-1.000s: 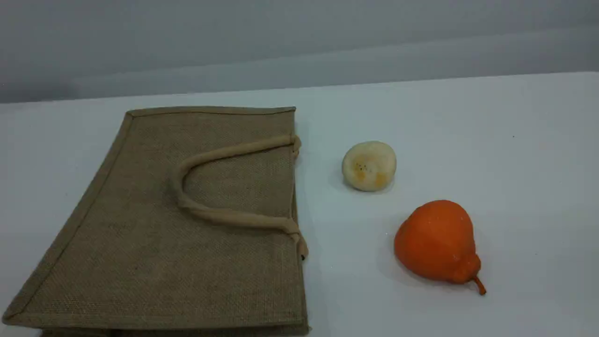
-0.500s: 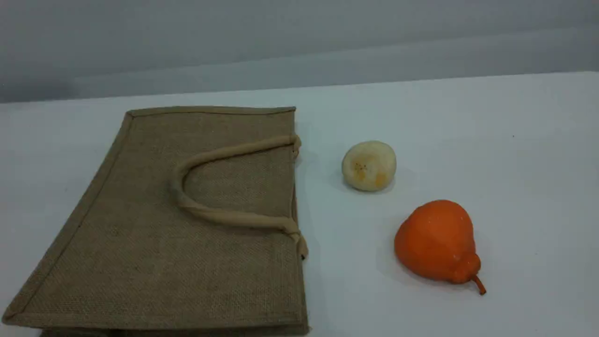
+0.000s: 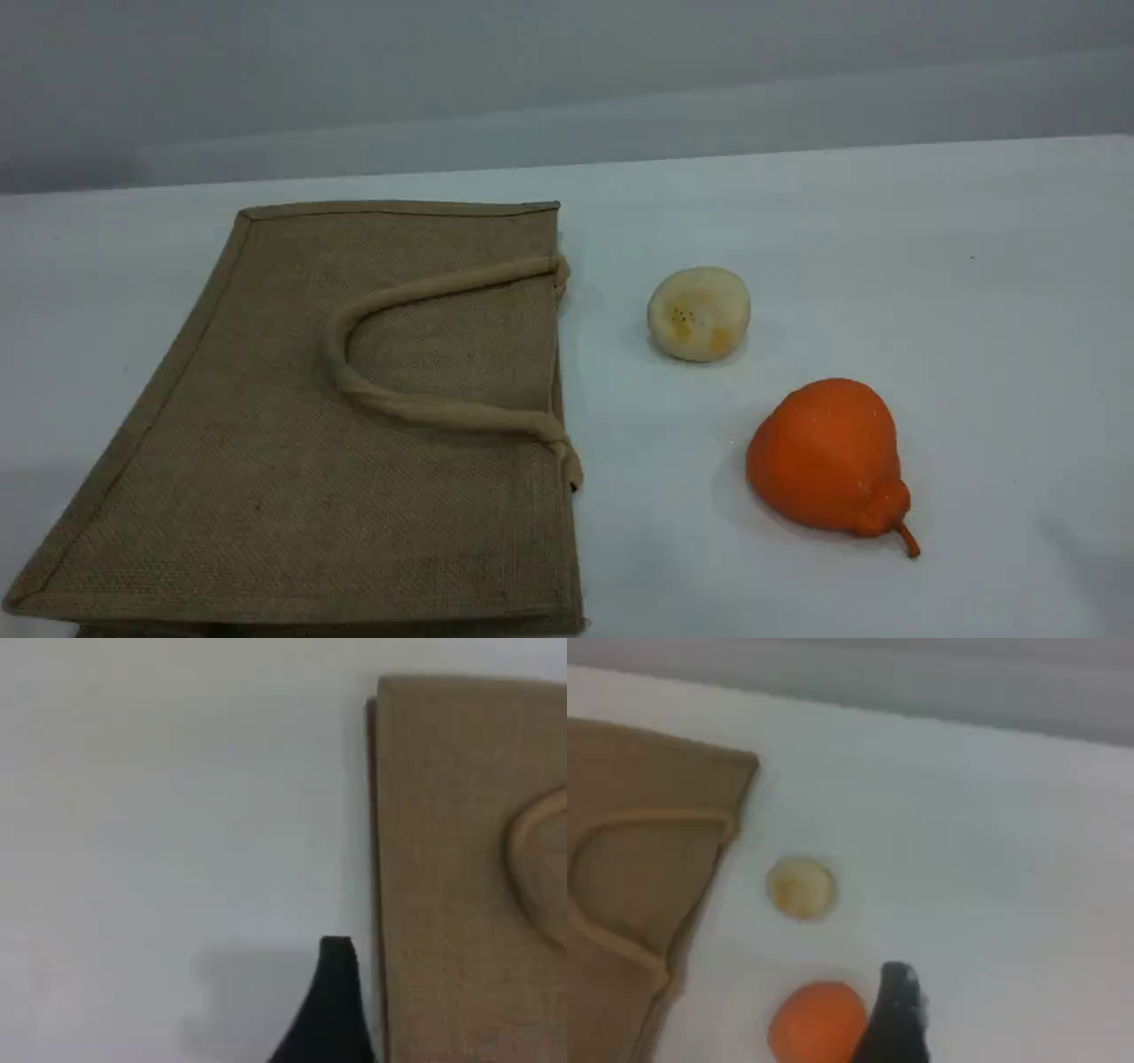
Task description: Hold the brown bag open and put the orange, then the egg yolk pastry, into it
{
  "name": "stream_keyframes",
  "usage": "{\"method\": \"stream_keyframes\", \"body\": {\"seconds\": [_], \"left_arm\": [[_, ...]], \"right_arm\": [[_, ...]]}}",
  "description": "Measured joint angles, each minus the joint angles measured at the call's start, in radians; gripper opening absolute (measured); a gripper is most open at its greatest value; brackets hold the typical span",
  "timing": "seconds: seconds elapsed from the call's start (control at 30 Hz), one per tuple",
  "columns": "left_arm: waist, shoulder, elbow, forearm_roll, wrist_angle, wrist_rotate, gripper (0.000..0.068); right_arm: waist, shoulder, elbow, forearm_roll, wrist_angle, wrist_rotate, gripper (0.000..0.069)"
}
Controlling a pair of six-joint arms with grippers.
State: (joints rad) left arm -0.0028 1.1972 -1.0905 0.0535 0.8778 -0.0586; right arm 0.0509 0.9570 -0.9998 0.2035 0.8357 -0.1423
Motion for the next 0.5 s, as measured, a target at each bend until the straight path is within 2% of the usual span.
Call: {"method": "stream_keyframes", "body": {"seconds": [0.33, 0.5], "left_arm": [[0.0, 0.198, -0.06, -0.04, -0.017, -0.014, 0.0591], [-0.001, 0.287, -0.072, -0.103, -0.037, -0.014, 0.0591]], "right_arm": [[0.0, 0.067, -0.004, 0.006, -0.052, 0.0, 0.0563], [0.0, 0.089, -0.005, 0.011, -0.052, 0.0, 0.0563]]}}
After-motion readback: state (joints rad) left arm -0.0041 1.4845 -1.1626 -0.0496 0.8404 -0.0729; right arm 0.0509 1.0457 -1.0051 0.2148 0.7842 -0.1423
